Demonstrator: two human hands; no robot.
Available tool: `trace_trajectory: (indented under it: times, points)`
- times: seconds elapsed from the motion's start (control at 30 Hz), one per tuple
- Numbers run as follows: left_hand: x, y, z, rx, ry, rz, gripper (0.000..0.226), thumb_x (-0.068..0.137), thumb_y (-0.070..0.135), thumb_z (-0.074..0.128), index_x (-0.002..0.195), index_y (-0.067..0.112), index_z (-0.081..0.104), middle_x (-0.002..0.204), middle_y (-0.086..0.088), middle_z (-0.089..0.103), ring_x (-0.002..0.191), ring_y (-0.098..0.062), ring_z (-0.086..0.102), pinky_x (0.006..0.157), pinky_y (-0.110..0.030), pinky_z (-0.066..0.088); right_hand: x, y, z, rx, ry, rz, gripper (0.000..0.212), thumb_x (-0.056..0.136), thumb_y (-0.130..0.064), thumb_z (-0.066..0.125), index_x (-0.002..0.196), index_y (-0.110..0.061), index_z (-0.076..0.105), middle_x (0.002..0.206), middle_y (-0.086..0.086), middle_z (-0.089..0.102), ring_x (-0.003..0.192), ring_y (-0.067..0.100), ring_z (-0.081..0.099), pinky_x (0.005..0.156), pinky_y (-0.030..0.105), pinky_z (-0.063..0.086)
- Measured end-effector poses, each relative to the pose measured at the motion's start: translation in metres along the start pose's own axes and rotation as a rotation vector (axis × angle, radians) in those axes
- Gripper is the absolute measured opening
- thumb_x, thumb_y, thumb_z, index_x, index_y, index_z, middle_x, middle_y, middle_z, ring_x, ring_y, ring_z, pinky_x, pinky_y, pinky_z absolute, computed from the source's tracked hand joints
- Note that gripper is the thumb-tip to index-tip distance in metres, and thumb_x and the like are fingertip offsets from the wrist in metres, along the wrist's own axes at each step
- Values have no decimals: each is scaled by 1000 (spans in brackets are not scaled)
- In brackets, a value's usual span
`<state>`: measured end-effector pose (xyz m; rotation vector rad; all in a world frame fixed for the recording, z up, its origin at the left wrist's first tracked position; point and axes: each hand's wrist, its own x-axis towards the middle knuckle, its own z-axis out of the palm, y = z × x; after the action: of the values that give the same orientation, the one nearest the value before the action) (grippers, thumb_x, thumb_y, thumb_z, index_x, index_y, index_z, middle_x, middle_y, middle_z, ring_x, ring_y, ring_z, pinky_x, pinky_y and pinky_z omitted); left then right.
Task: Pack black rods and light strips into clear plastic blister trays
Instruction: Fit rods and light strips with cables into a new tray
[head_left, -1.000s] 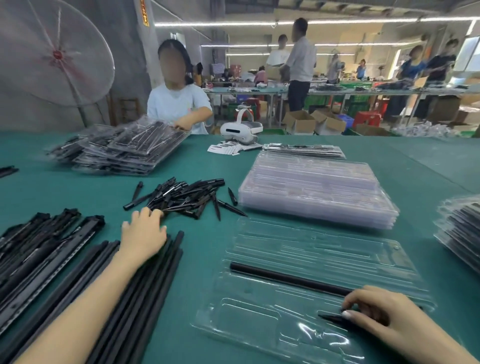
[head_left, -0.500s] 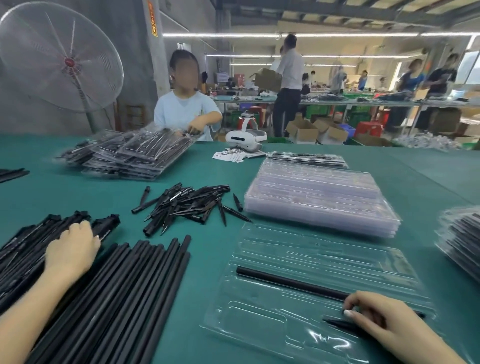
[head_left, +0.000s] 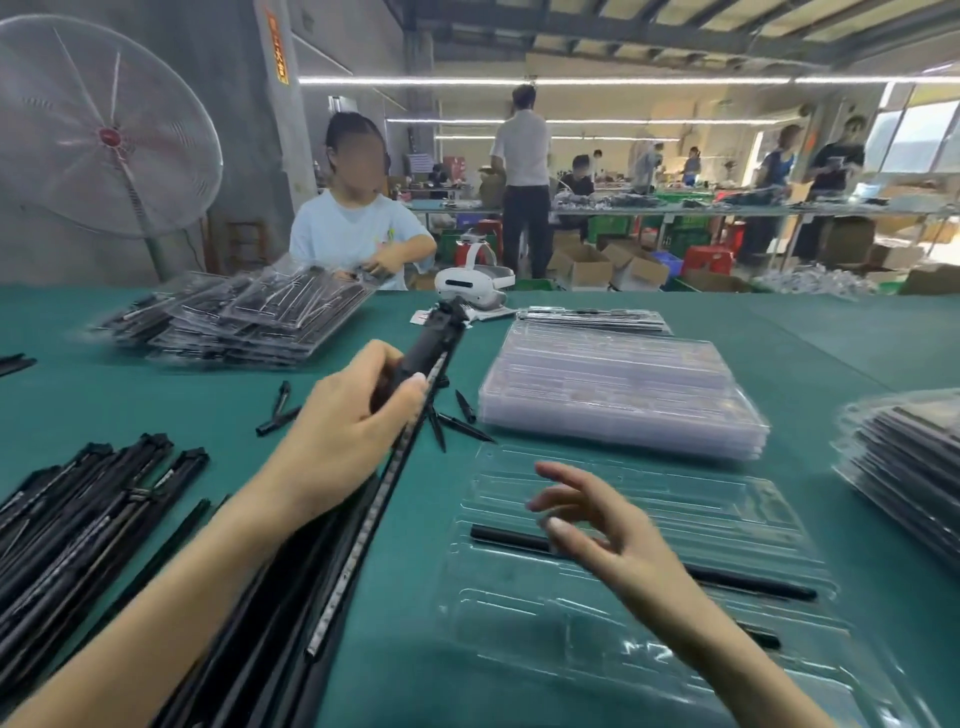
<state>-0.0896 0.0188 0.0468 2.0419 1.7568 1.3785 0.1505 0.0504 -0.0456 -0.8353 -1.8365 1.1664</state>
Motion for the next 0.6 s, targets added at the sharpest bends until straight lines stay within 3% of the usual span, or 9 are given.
trace_trajectory:
  times: [0.07, 0.1, 0.17, 0.3, 0.43, 0.53, 0.6]
  points:
    - [-6, 13, 11, -85, -27, 19, 20, 93, 32, 52, 87, 12, 51, 61, 8, 43, 54, -7, 36, 56, -26, 32, 10, -17, 40, 223, -237, 50, 71, 74, -44, 71, 137, -40, 38, 125, -12, 60, 115, 6, 58, 96, 29, 49]
    - [-8, 18, 15, -108, -40, 26, 20, 93, 31, 54, 86, 12, 51, 62, 8, 44, 56, -8, 37, 59, -29, 34, 13, -26, 60, 320, -326, 33, 76, 74, -39, 72, 140, -36, 34, 131, -11, 57, 120, 6, 55, 98, 29, 47]
    - [-13, 22, 17, -126, -72, 37, 22, 90, 34, 60, 85, 15, 53, 63, 7, 45, 57, -9, 38, 61, -31, 36, 17, -39, 97, 523, -410, 5, 67, 78, -24, 71, 137, -24, 38, 130, -8, 59, 121, 10, 56, 100, 30, 45]
    - [-20, 6, -7, -175, -121, -13, 29, 78, 50, 63, 83, 22, 56, 79, 0, 49, 71, -10, 46, 70, -24, 38, 22, -53, 134, 674, -328, 86, 27, 85, -23, 66, 111, -21, 60, 106, -5, 68, 96, 10, 64, 85, 34, 51]
    - [-31, -23, -39, -401, -188, -204, 23, 82, 48, 66, 90, 29, 56, 79, 1, 51, 68, -11, 55, 65, -26, 49, 28, -56, 151, 867, -274, 261, 40, 89, -38, 51, 113, -7, 60, 89, 4, 67, 79, 16, 66, 76, 38, 57]
    - [-34, -51, -49, -344, -243, -328, 32, 84, 50, 48, 95, 21, 55, 73, 1, 55, 55, -9, 56, 52, -18, 48, 31, -62, 163, 1084, -225, 409, 37, 95, -42, 41, 93, -11, 59, 74, 5, 64, 69, 17, 65, 65, 31, 56]
    - [-36, -65, -45, -529, -344, -580, 40, 90, 48, 36, 87, 11, 51, 64, -1, 51, 38, -8, 45, 36, -15, 39, 34, -67, 170, 1265, -199, 494, 40, 97, -45, 36, 90, -12, 57, 72, 7, 64, 65, 19, 65, 65, 31, 54]
